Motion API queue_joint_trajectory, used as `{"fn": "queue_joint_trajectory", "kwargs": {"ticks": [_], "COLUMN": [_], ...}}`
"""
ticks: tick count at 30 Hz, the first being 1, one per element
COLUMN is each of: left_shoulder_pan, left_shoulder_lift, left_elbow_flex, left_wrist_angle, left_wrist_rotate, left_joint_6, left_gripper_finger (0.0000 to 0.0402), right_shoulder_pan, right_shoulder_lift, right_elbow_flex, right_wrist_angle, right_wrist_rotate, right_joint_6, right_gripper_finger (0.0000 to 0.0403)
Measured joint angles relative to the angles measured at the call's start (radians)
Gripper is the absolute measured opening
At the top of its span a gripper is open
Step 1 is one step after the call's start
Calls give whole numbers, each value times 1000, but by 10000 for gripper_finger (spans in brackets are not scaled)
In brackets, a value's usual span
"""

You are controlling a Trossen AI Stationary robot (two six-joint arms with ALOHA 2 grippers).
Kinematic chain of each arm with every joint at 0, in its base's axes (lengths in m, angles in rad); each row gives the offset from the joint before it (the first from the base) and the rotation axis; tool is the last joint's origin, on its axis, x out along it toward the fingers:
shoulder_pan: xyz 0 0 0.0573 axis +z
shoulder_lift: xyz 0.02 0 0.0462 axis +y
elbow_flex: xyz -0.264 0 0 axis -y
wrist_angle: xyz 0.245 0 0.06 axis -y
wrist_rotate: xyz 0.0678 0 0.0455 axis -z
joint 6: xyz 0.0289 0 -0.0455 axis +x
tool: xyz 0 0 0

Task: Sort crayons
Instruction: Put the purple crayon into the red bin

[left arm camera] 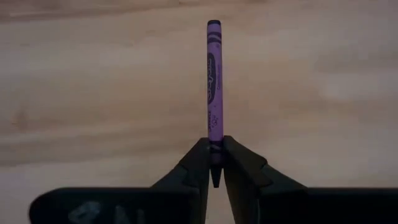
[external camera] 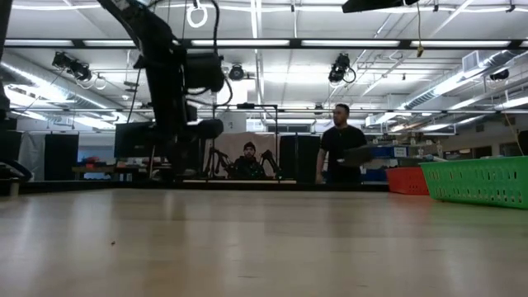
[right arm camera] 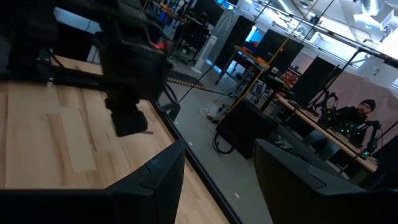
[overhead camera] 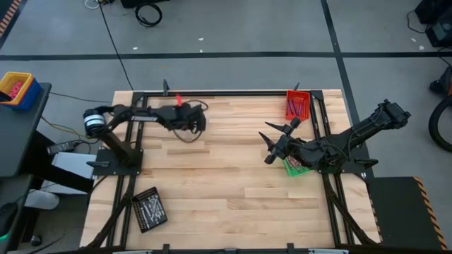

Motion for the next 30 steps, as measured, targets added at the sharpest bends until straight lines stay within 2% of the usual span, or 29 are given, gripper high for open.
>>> {"fn": "queue_joint_trajectory", "kwargs": {"ticks": [10, 16, 19, 24, 30], "left_shoulder_pan": [-225, -323, -370, -455, -518], "left_shoulder_lift": [-18, -18, -18, -18, -19], "left_elbow_flex": [0, 0, 0, 0, 0], "left_wrist_angle": [41, 50, 67, 123, 127], "left_wrist_rotate": [-22, -66, -71, -72, -73], "left_joint_6": [26, 157, 270, 433, 528], "left_gripper_finger": [50, 50, 50, 50, 50], "right_shoulder_pan": [0, -5, -21, -74, -174], "right_shoulder_lift": [0, 0, 4, 61, 226], "right_elbow_flex": [0, 0, 0, -5, -6], "right_wrist_angle": [4, 8, -3, -13, 82], "right_wrist_rotate": [-17, -118, -256, -578, -797], "right_joint_6": [0, 1, 2, 19, 107], "right_gripper_finger": [195, 195, 195, 195, 206]}}
